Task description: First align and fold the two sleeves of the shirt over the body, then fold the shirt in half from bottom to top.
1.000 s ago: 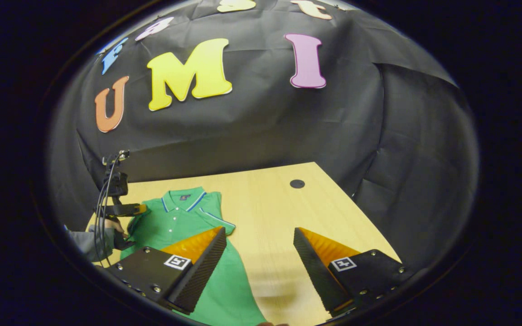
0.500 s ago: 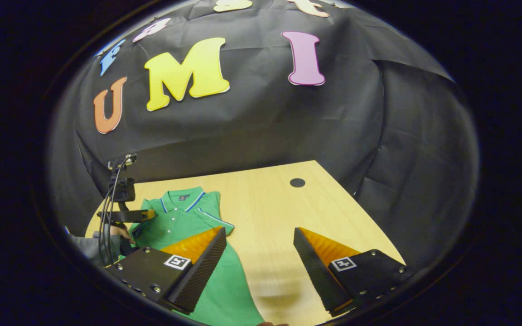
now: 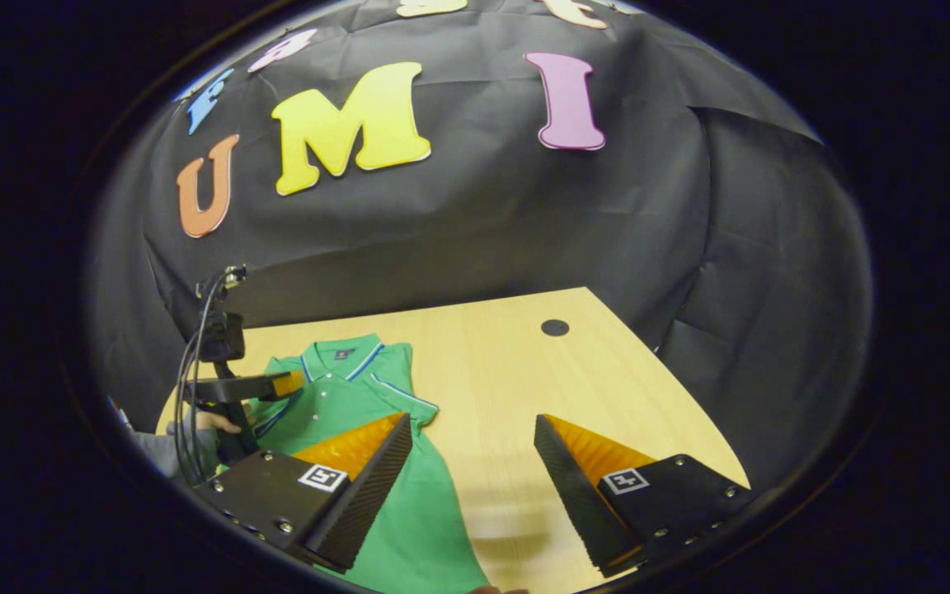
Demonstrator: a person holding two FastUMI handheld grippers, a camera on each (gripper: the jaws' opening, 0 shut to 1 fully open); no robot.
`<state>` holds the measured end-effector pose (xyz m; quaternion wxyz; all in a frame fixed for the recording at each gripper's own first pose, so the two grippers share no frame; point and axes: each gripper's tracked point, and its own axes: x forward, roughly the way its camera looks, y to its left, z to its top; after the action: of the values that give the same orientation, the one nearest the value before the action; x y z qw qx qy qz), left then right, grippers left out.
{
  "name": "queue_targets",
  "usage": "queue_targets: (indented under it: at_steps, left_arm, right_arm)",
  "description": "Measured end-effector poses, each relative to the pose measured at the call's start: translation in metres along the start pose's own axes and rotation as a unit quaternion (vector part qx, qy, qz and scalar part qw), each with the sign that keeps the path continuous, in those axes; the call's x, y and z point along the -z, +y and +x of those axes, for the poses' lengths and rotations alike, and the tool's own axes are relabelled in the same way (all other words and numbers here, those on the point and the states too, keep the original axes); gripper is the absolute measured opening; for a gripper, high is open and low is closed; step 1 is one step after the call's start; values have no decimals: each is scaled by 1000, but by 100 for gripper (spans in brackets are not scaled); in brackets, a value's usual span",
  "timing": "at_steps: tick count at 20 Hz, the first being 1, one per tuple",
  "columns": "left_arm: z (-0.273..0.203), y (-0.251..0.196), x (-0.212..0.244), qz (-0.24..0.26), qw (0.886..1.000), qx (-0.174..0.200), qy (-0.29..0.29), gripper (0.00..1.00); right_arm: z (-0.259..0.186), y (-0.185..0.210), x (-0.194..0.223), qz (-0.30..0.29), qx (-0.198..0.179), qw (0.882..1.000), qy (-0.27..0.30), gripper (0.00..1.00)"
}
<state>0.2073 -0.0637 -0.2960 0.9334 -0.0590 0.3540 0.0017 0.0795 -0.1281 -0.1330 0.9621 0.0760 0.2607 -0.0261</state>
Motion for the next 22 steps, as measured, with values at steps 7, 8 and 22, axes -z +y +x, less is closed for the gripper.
queue_targets:
  at_steps: [7, 8, 22]
  left_arm:
    - [-98, 38, 8, -56, 998, 3, -19, 99]
    - [-116, 44, 19, -65, 998, 3, -14, 100]
    - [-297, 113, 216, -59, 988, -60, 131, 99]
  right_arm:
    - [-8, 16, 13, -18, -15, 1000, 7, 96]
    - [-11, 16, 20, -21, -16, 1000, 11, 96]
    - [-104, 14, 203, -31, -17, 985, 169, 97]
